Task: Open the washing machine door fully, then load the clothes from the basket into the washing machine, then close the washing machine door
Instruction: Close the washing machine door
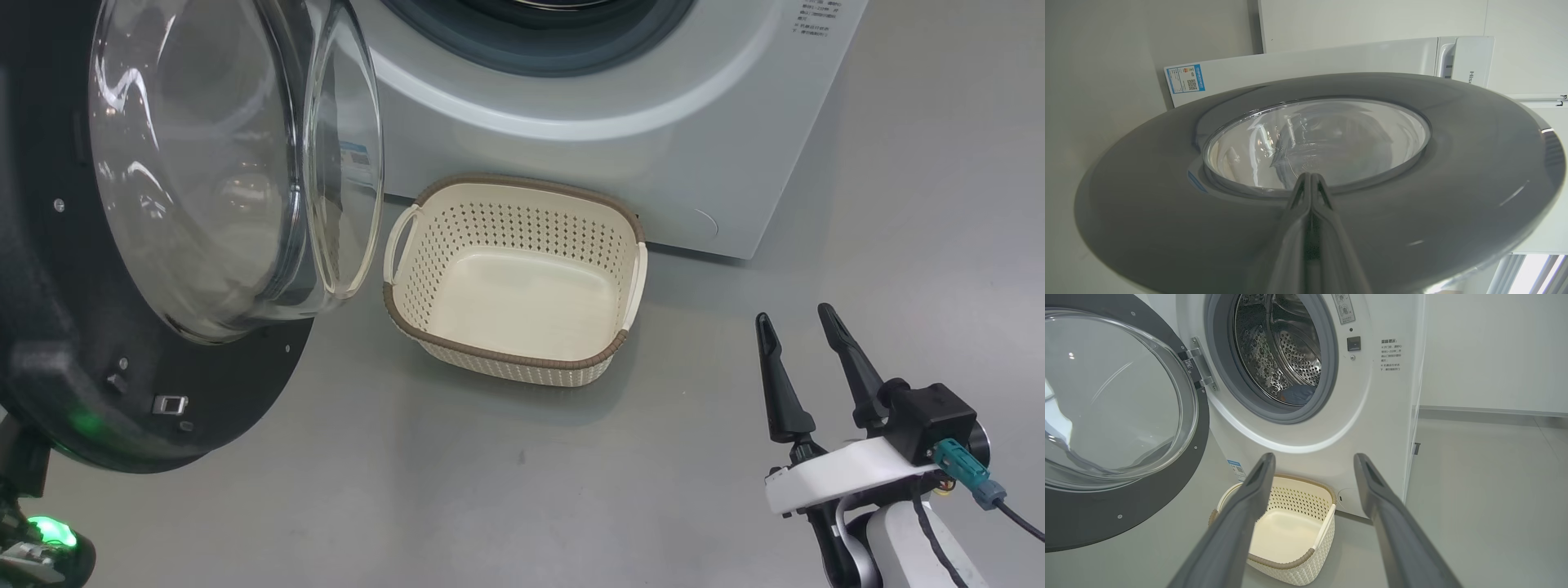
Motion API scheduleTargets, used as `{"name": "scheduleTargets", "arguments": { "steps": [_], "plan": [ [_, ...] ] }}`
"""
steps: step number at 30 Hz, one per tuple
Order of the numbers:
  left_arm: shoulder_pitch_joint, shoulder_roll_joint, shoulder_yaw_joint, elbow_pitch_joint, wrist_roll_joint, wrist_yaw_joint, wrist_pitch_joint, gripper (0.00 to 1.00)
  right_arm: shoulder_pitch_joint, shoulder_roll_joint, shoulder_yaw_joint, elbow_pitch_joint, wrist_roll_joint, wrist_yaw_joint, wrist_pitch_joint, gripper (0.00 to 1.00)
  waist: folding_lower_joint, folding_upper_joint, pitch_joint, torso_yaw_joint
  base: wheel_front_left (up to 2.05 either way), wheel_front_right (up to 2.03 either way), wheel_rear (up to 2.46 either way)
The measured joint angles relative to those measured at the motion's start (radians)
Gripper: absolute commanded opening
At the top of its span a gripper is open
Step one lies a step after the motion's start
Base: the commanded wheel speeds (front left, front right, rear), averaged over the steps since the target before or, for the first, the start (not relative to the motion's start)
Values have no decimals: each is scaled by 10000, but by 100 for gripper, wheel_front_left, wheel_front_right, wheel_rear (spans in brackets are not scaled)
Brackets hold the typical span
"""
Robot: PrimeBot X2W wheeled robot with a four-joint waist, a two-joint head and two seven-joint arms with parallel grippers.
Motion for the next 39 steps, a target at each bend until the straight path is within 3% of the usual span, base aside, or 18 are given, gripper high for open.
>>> {"name": "scheduleTargets", "arguments": {
  "steps": [17, 39],
  "plan": [
    [244, -280, -665, -694, -602, 2, 1551, 0, -15, 8, 236, 104, 161, 0, 0, 100, 0, 0, -69, -208, 0, 0, 0],
    [360, -1009, -1680, -1605, -633, 0, 2341, 0, -276, 61, 313, 121, 272, 0, 0, 100, 0, 0, 102, -1588, 0, 0, 0]
  ]
}}
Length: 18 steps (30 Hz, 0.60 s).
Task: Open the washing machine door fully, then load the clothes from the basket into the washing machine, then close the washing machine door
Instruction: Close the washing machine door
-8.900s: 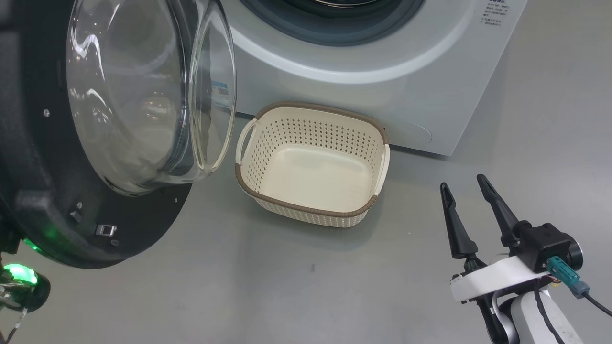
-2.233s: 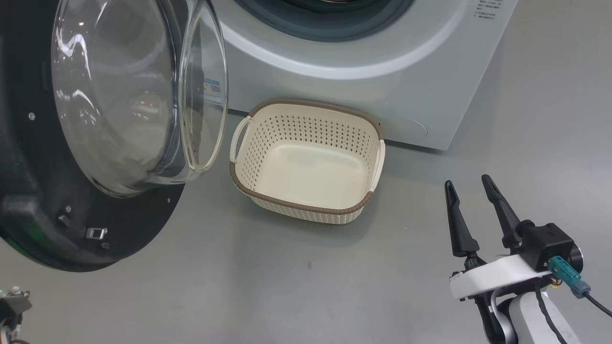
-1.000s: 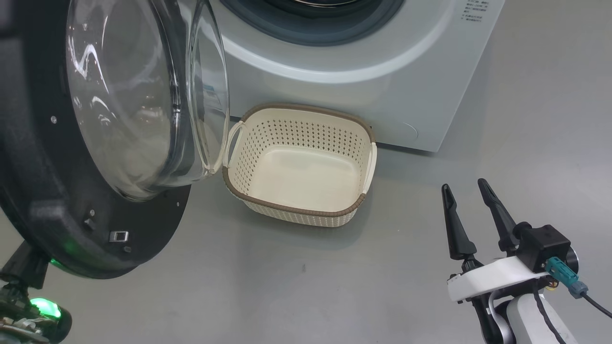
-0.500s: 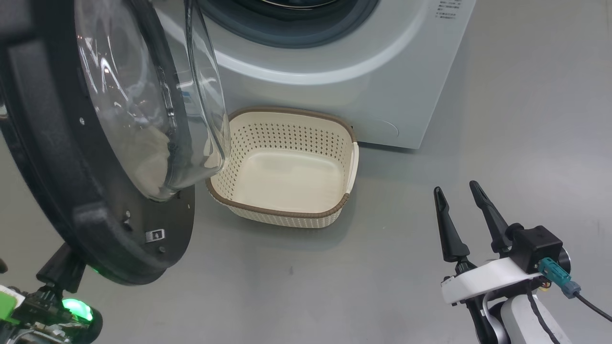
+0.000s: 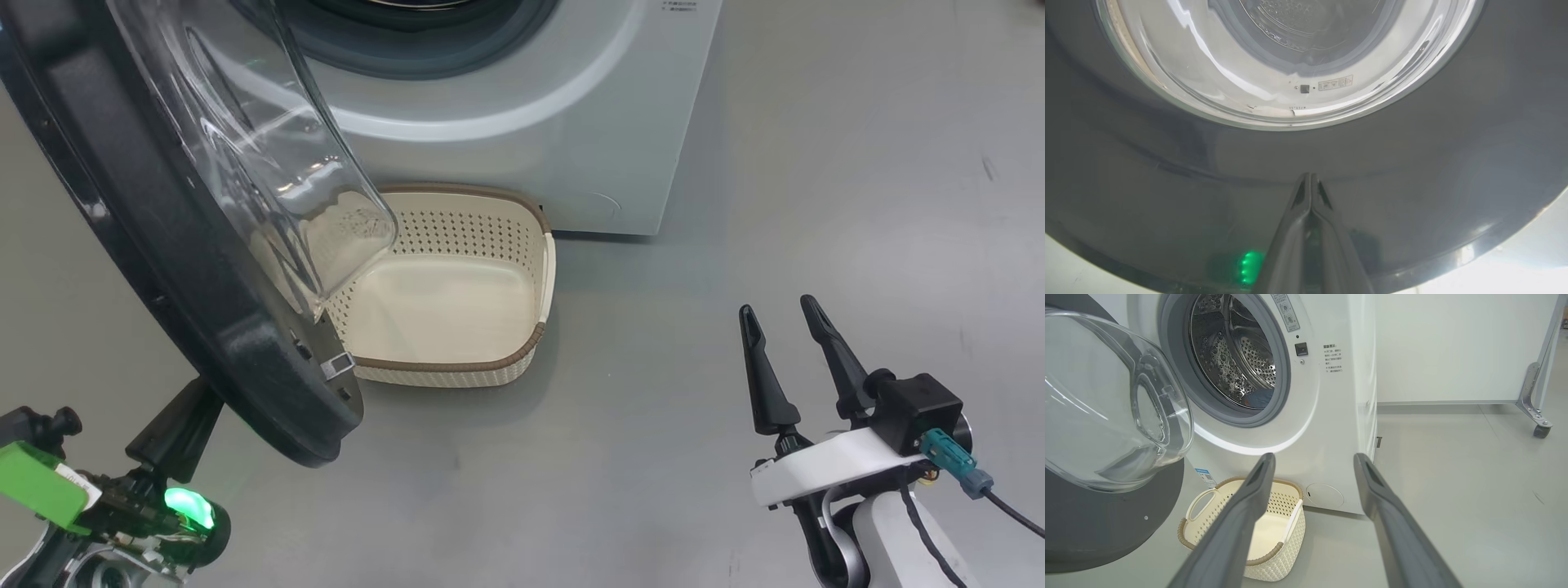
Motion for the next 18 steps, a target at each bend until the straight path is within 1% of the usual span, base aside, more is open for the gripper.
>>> {"name": "scheduleTargets", "arguments": {
  "steps": [6, 18],
  "plan": [
    [-336, -186, -88, -100, -2, 0, -117, 0, -94, 46, 4, 0, 71, 0, 0, 100, 0, 0, 103, -445, 0, 0, 0],
    [-1205, -240, -288, -249, 79, 2, -637, 0, -363, 161, 19, -29, 150, 0, 0, 100, 0, 0, 379, -1387, 0, 0, 0]
  ]
}}
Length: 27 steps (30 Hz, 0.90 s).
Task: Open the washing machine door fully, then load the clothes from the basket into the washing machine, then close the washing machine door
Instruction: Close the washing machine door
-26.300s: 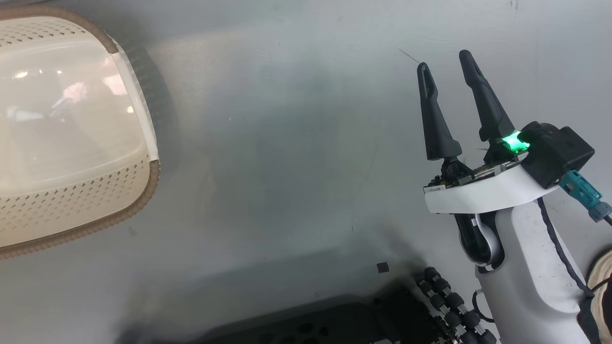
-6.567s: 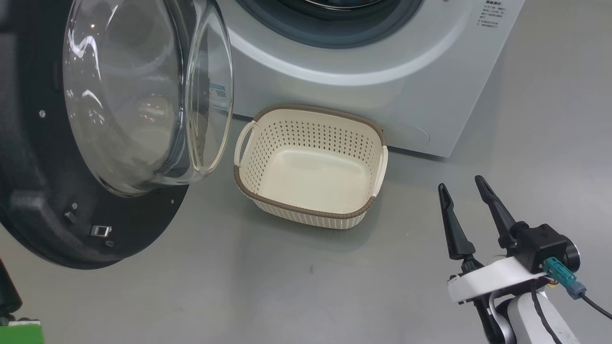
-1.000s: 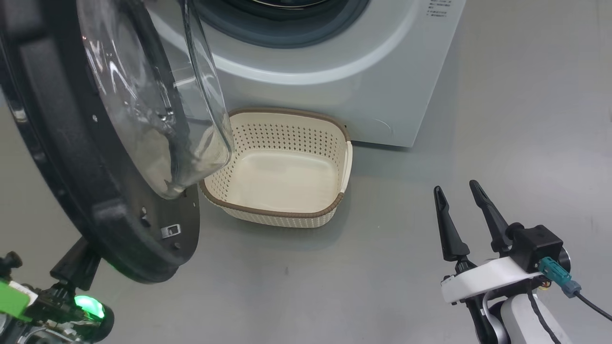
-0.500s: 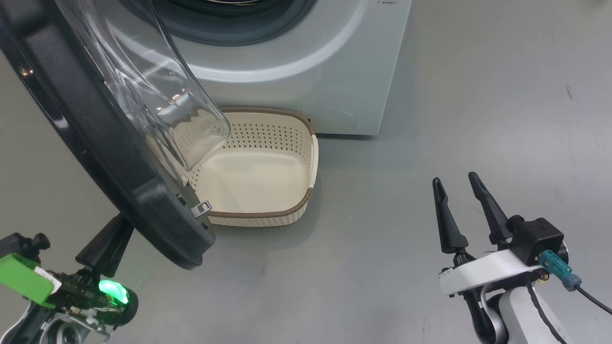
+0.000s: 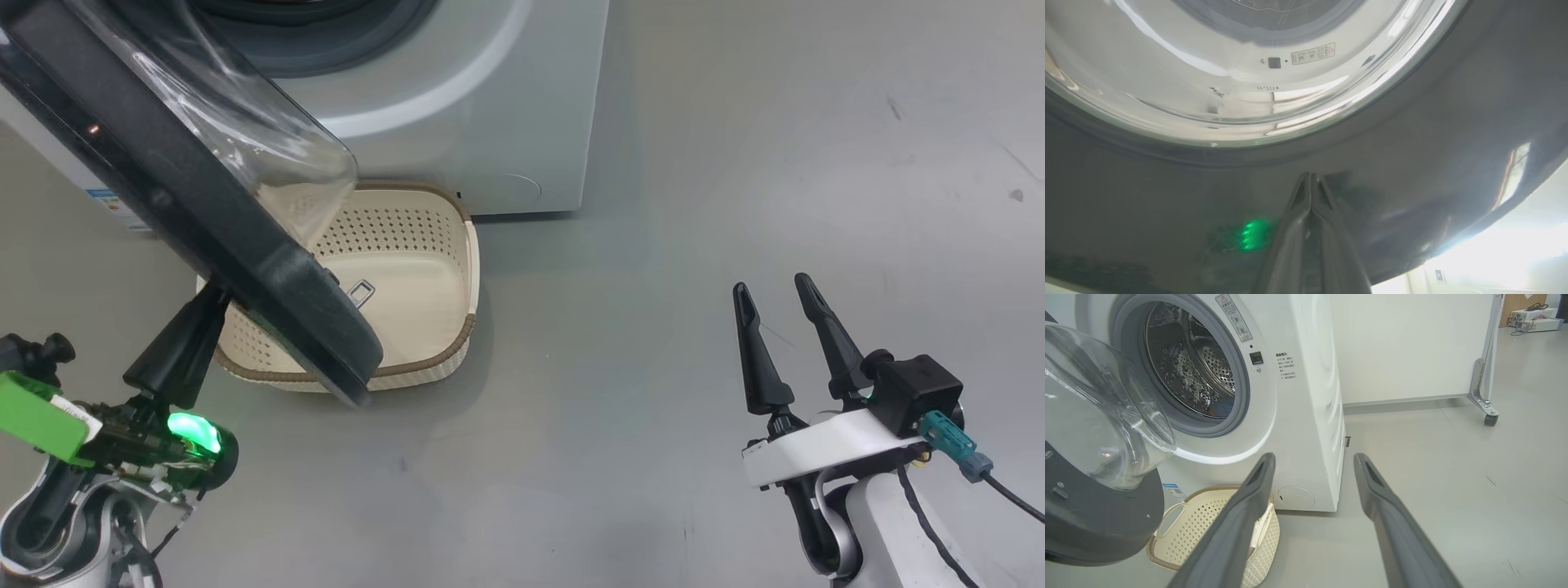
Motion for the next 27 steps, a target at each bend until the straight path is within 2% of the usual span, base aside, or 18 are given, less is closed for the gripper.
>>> {"name": "scheduleTargets", "arguments": {
  "steps": [16, 27],
  "plan": [
    [-1370, -111, -464, 280, 430, 0, -1064, 0, -73, 117, -56, -73, 157, 0, 0, 100, 0, 0, 432, -1332, 0, 0, 0],
    [-2006, -165, -633, 688, 744, -2, -1747, 0, -203, 140, -290, -123, 159, 0, 0, 100, 0, 0, 653, -1555, 0, 0, 0]
  ]
}}
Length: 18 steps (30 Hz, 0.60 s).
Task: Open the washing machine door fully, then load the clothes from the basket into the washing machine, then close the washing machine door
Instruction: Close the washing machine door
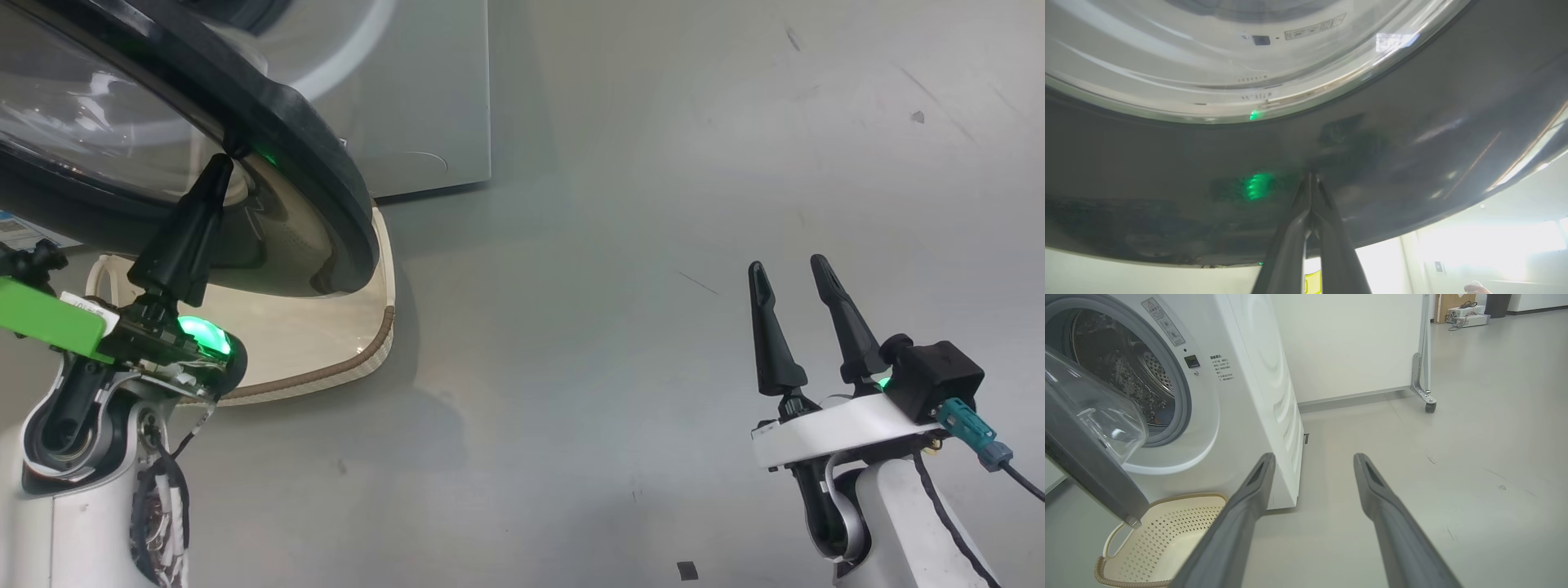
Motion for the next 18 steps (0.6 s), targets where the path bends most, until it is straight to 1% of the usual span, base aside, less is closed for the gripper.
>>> {"name": "scheduleTargets", "arguments": {
  "steps": [9, 18],
  "plan": [
    [88, -23, 240, 299, -63, 2, -629, 0, 0, 12, -157, 58, 10, 0, 0, 100, 0, 0, -332, 163, 0, 0, 0],
    [843, -29, 545, 320, -257, 2, -1229, 0, 22, 25, -222, 169, 12, 0, 0, 100, 0, 0, -894, 429, 0, 0, 0]
  ]
}}
